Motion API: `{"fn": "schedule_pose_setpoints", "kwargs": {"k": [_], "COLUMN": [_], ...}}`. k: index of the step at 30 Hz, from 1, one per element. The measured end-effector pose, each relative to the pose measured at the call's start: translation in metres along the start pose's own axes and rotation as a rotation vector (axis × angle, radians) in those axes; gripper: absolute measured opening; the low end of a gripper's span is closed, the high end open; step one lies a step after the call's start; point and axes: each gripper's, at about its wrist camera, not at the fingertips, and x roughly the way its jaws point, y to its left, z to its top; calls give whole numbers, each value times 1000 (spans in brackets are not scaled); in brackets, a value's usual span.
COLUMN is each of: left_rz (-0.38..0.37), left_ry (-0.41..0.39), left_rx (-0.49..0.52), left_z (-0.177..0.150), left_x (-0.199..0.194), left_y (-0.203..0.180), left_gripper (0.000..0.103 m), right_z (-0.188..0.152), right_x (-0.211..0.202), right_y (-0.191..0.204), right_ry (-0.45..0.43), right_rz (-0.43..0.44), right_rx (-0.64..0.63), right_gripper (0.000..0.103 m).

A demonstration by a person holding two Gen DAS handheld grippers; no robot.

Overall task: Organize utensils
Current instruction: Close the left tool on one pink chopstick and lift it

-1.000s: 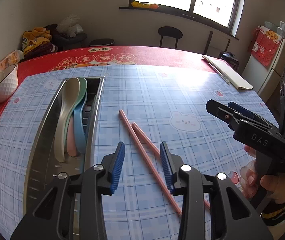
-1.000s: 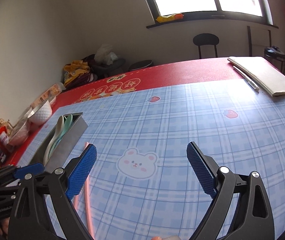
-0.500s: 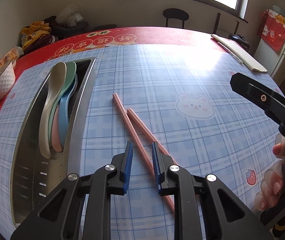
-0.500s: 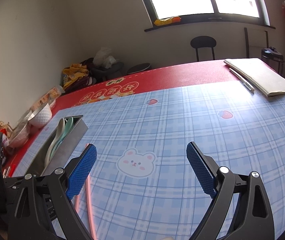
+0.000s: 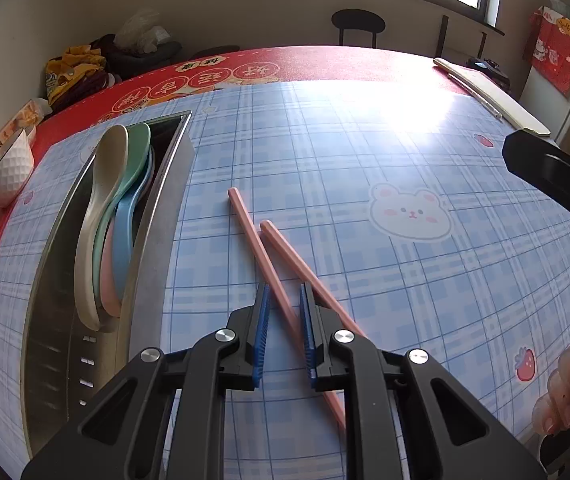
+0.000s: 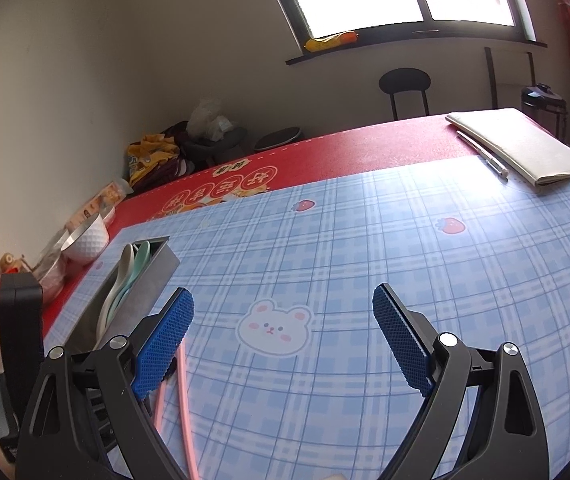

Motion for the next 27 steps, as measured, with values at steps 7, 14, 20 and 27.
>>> {"fn": "schedule_pose_setpoints", "kwargs": {"k": [7, 14, 20, 27], "left_rz": [-5, -11, -34, -83], "left_ry": [-1, -14, -30, -49], "left_rx": [10, 3, -3, -9], "left_z": [-2, -5, -10, -19], "left_x": [0, -1, -4, -20], "left_y": [0, 1, 1, 4], "left_gripper": [15, 16, 9, 6], "right_z": [0, 0, 0, -3], "right_x": [0, 1, 2, 6], "right_y": [2, 1, 1, 1], "right_ry": [3, 5, 7, 33], "right_rz": [8, 8, 15, 76], "right_rx": [-5, 2, 6, 12], "right_gripper": [88, 88, 88, 88]}}
